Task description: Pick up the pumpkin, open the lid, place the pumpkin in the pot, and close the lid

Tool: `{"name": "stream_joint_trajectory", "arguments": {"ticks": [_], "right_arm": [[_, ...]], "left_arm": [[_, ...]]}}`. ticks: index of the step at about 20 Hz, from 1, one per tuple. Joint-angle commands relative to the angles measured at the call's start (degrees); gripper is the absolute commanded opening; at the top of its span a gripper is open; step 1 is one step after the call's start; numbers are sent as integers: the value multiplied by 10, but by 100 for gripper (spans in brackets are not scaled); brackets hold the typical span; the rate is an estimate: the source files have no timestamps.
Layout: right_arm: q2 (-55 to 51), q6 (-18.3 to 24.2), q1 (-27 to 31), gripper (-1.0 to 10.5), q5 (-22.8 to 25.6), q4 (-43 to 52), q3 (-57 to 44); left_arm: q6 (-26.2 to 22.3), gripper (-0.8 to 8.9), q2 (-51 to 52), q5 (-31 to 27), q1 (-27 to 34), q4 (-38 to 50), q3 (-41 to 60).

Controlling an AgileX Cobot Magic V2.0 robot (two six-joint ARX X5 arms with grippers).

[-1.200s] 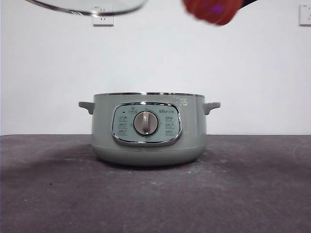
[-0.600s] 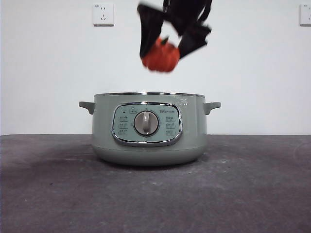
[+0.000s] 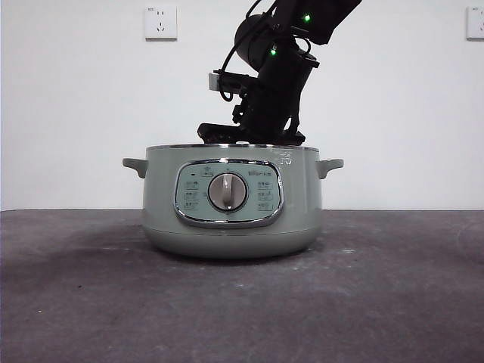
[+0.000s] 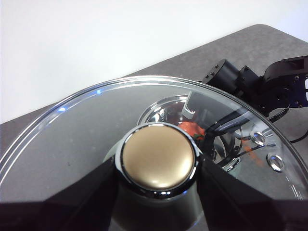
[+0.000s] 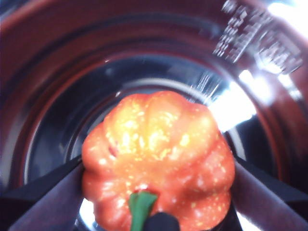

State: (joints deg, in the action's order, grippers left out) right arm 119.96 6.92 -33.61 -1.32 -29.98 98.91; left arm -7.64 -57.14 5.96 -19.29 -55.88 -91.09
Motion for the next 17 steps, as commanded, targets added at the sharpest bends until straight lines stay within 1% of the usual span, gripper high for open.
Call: {"name": "stream_joint_trajectory", "arguments": {"ticks": [1,2,3,4,5,6,7,10,11,14,16,17], "right_arm": [[12,18,-7,-12,0,-14,2],[12,19,-10,-10,0,-21,2],[12,20,-10,35,0,-23,2],[12,20,-14,181,0,-23,2],[12,20,-14,378,-1,-22,2],[12,19,-14,517,2,-21,2],[12,15,-14,546,2,-19,2],[3,15,-14,547,2,-14,6],[0,9,-14,578,2,-15,10],[-22,6,-14,576,3,-29,19],[-72,3,-13,572,31,-31,19],[-108,-6,-10,570,49,-44,19]], "left_arm": [[1,-9,7,2,1,26,-10],[1,-9,7,2,1,26,-10],[1,-9,7,2,1,26,-10],[1,-9,7,3,1,26,-10],[1,-9,7,3,1,26,-10],[1,-9,7,3,1,26,-10],[1,-9,7,4,1,26,-10],[1,-9,7,5,1,26,-10],[1,-9,7,5,1,26,-10],[1,-9,7,5,1,26,-10],[1,-9,2,5,1,27,-10],[1,-9,-6,6,1,30,-10]]}}
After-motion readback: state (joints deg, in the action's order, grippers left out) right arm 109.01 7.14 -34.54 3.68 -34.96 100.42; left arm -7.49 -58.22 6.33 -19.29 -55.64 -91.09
